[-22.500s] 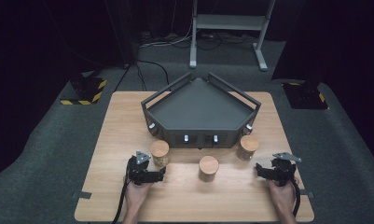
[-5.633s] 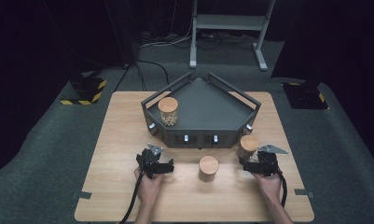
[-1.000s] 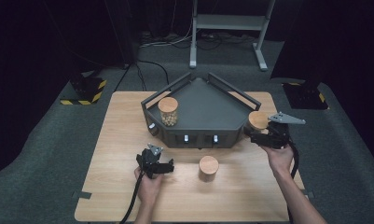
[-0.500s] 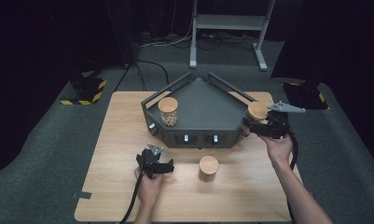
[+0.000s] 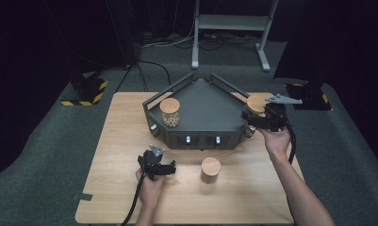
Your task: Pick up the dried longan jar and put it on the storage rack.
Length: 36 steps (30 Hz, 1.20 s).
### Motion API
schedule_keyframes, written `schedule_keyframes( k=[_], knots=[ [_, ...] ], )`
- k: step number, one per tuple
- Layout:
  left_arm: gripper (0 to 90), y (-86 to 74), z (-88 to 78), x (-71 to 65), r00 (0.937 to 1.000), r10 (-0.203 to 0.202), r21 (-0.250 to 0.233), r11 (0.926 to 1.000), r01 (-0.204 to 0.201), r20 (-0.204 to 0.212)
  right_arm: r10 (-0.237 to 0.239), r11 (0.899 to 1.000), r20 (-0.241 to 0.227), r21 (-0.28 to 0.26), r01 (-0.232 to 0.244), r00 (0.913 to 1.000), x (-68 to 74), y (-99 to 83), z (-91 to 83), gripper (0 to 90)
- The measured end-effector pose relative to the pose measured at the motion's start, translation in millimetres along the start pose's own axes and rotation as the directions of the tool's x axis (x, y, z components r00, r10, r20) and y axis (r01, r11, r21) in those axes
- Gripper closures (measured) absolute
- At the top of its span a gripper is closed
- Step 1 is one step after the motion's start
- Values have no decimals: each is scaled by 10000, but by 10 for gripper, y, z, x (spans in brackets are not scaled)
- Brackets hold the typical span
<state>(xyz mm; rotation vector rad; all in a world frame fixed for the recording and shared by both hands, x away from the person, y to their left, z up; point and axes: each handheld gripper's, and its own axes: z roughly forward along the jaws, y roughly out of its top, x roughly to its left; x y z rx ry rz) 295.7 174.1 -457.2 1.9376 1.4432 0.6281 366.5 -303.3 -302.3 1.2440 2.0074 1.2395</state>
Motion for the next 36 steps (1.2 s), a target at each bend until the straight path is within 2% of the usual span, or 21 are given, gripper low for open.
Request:
schedule_keyframes(
  k=[13,18,36],
  knots=[
    [28,0,0,0,10000,2,4,10000,-2,0,-366,9992,-30,130,366,9993,115,129,165,253],
    [28,1,-1,0,10000,6,7,10000,-6,-1,-573,9981,90,239,570,9983,183,175,246,254],
    [28,1,0,0,10000,5,6,10000,-5,0,-554,9959,302,727,531,9980,265,204,532,253]
  ],
)
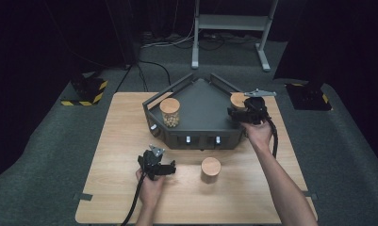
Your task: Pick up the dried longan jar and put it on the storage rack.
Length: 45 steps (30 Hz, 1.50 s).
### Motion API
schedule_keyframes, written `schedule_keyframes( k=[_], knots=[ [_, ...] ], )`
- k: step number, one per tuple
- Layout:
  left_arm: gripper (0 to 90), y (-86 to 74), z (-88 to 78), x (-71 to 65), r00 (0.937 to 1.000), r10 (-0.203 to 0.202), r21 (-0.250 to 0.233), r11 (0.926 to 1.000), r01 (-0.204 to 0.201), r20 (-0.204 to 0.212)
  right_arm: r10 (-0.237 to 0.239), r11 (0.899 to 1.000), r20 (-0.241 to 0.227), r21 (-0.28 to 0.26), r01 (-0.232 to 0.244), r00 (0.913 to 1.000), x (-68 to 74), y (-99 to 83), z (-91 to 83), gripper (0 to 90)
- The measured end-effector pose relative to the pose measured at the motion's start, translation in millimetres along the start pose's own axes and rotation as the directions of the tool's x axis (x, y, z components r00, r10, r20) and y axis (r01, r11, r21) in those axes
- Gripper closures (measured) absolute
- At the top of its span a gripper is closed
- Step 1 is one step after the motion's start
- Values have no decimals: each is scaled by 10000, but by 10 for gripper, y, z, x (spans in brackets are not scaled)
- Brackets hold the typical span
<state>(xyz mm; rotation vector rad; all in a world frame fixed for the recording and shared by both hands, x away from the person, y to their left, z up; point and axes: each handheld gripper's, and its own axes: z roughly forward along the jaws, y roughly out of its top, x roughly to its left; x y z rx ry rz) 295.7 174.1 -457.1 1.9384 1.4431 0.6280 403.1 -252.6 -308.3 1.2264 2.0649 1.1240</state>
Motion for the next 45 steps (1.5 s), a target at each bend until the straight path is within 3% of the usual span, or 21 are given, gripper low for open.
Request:
schedule_keyframes(
  k=[24,32,45],
  knots=[
    [28,0,0,0,10000,1,-2,10000,-1,1,-22,9997,83,232,20,10000,84,-60,193,253],
    [28,-2,0,-2,10000,-9,-11,10000,9,-5,-167,9996,21,247,166,9999,77,-85,197,249],
    [28,-2,0,-1,10000,-9,-15,10000,9,-4,132,9995,-227,279,-125,9997,6,-92,214,224]
  ],
)
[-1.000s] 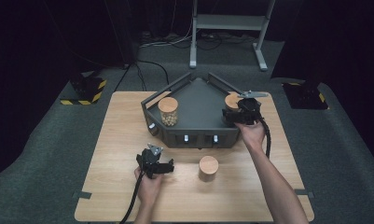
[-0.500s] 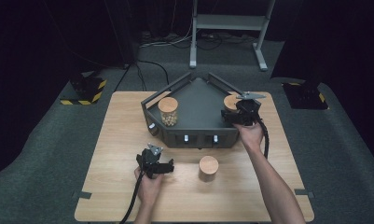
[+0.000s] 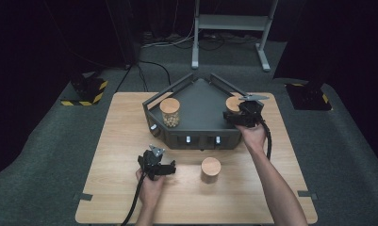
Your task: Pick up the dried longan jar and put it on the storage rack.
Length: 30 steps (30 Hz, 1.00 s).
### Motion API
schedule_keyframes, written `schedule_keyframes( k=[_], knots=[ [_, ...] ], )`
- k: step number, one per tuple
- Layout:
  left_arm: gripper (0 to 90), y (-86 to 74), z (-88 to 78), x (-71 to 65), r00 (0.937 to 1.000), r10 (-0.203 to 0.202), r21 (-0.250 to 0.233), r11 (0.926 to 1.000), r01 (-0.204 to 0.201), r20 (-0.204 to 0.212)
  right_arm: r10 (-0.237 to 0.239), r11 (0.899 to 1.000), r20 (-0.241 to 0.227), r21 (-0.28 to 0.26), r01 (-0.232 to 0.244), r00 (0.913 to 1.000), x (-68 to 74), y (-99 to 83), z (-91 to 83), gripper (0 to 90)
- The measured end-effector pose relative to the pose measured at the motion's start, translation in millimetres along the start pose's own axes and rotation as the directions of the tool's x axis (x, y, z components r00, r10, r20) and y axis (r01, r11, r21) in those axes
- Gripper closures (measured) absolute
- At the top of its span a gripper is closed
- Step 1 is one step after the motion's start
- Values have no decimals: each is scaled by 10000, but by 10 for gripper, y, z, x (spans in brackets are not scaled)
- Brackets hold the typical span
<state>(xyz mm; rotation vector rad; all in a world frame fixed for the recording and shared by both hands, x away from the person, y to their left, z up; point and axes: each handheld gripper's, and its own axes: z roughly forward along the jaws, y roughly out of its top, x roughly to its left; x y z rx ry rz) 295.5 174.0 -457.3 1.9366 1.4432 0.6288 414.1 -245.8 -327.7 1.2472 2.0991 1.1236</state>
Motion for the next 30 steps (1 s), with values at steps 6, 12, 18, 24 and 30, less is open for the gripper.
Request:
schedule_keyframes(
  k=[6,12,18,24,30],
  knots=[
    [28,0,0,0,10000,-4,-1,10000,4,0,284,9996,-209,-4,-284,9994,-77,-16,-17,122],
    [29,0,0,0,10000,-2,1,10000,2,1,463,9989,-360,-69,-466,9983,-133,-35,-95,66],
    [29,0,0,0,10000,-1,2,10000,1,0,570,9982,-528,-140,-578,9970,-190,-72,-181,64],
    [29,0,0,0,10000,-3,-1,10000,3,1,803,9963,-672,-240,-821,9945,-265,-145,-246,62],
    [29,0,0,0,10000,-2,-1,10000,2,2,922,9948,-724,-376,-951,9931,-305,-202,-301,62]
  ],
)
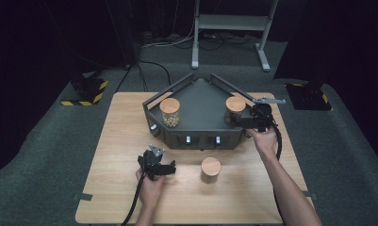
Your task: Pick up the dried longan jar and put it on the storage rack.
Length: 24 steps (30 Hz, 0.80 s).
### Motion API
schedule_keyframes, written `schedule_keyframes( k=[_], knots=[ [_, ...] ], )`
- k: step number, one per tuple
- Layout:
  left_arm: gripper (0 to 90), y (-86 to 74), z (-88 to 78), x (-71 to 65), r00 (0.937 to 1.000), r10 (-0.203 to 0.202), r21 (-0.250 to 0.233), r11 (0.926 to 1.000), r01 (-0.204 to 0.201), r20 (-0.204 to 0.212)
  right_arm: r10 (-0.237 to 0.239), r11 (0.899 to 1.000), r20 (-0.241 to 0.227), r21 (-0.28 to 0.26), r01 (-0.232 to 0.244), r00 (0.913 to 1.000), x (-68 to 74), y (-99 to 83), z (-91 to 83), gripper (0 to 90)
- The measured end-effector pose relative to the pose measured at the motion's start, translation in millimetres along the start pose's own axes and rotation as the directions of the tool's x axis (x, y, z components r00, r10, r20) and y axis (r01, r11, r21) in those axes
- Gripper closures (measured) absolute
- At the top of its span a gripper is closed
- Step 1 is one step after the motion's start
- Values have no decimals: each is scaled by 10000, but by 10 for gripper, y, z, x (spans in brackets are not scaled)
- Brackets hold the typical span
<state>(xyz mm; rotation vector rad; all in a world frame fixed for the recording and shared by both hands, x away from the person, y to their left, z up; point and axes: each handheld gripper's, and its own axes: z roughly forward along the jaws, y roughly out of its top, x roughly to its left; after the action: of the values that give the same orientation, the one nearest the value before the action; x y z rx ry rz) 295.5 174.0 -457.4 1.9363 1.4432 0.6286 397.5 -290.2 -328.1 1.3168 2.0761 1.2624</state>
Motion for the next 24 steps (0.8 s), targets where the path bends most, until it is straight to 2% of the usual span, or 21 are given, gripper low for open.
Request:
schedule_keyframes(
  k=[7,14,24],
  knots=[
    [29,0,0,0,10000,-3,0,10000,3,1,16,9999,-23,-171,-16,10000,-19,-46,-75,60],
    [29,0,0,0,10000,-4,-3,10000,4,-1,105,9998,-248,-172,-109,9996,-88,-66,-165,56],
    [28,0,0,0,10000,-2,-1,10000,2,1,55,9997,-108,-235,-57,9999,-129,-154,-279,55]
  ],
)
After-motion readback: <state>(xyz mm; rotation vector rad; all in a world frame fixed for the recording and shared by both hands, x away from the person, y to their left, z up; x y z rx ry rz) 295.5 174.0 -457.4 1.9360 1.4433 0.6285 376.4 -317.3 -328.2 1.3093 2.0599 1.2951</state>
